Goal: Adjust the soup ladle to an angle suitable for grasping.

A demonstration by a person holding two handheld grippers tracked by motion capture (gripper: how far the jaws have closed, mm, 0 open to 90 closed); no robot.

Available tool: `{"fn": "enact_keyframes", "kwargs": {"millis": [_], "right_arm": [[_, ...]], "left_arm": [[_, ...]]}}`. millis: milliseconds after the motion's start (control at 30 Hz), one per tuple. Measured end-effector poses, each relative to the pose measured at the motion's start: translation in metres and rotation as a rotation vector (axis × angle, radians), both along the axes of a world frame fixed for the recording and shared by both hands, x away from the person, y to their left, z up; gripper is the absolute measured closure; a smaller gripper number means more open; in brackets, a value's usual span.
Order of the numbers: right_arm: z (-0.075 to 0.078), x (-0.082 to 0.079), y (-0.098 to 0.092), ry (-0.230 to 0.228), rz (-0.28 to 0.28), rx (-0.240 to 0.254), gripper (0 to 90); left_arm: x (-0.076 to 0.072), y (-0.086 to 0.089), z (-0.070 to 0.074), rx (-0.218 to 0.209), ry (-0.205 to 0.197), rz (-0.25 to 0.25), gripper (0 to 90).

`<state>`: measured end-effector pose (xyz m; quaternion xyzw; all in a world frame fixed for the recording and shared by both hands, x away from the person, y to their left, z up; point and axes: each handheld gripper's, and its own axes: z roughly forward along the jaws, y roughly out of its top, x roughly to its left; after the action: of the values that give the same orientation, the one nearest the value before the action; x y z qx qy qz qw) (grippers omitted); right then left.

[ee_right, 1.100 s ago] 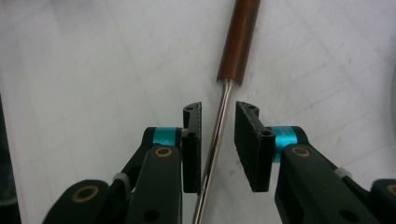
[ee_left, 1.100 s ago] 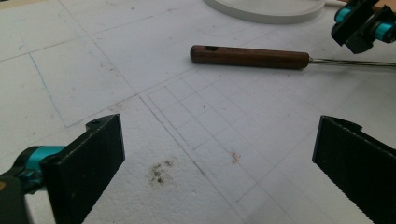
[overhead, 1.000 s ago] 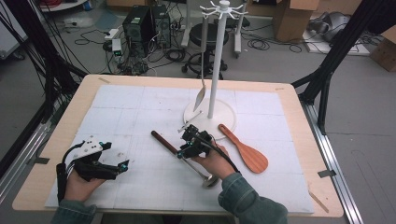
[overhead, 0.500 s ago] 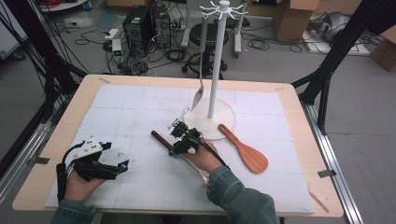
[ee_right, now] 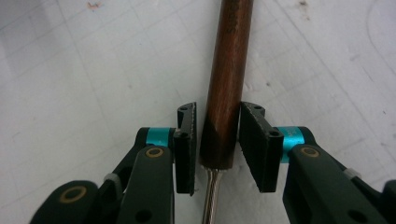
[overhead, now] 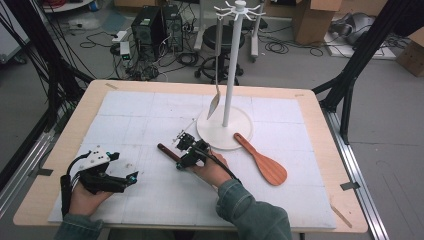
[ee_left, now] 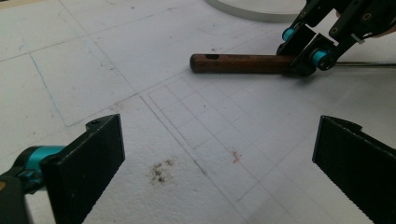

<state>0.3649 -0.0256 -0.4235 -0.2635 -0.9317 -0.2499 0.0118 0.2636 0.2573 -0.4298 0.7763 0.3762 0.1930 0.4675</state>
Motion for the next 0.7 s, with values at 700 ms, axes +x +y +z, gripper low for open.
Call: {"fn": "enact_keyframes", "kwargs": {"millis": [700], "right_arm": [[-0.001, -0.016, 0.012, -0.109, -0.029, -0.068, 71.3]], "left_arm": [[0.0, -0.001, 0.0, 0.003, 0.003, -0.003, 2.9]]}}
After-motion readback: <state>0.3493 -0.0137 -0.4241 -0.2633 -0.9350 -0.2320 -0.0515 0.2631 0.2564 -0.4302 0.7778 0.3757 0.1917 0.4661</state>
